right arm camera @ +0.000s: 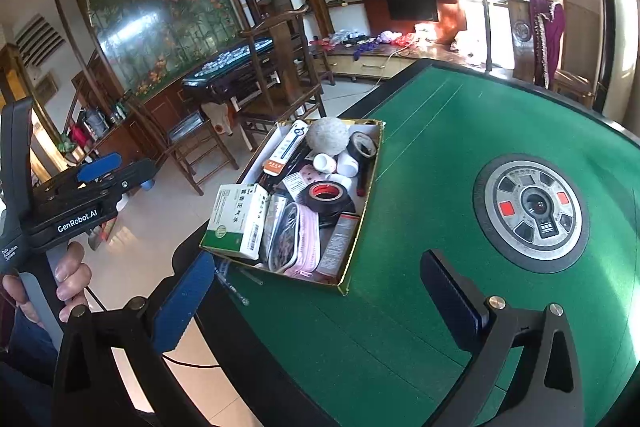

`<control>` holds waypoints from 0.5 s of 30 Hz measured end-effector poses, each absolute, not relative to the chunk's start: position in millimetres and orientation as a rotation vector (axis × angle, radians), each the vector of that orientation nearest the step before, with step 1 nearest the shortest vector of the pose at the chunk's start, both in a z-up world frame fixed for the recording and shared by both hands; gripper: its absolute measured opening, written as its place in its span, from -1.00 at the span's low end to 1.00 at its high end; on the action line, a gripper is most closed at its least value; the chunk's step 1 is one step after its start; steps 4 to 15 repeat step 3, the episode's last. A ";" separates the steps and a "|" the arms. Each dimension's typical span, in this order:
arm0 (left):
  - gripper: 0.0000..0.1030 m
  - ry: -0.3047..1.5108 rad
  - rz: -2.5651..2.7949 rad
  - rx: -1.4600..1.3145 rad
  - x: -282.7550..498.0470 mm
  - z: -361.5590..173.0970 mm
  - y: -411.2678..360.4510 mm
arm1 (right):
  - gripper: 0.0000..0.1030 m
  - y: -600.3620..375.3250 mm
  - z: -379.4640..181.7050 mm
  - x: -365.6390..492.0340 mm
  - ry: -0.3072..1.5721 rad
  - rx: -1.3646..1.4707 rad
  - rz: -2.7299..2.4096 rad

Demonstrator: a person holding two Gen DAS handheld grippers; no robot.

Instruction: Organize objects

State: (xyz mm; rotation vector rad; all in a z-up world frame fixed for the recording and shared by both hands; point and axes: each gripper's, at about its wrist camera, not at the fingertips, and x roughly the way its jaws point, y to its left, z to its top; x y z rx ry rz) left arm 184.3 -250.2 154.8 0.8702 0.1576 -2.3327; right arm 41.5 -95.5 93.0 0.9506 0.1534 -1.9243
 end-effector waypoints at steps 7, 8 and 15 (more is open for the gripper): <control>0.55 0.166 -2.322 0.880 185.0 151.3 -253.9 | 1.00 -100.7 91.8 46.6 0.166 0.951 -1.906; 0.55 0.166 -2.322 0.880 185.0 151.3 -253.9 | 1.00 -100.7 91.8 46.6 0.166 0.951 -1.906; 0.55 0.166 -2.322 0.880 185.0 151.3 -253.9 | 1.00 -100.7 91.8 46.6 0.166 0.951 -1.906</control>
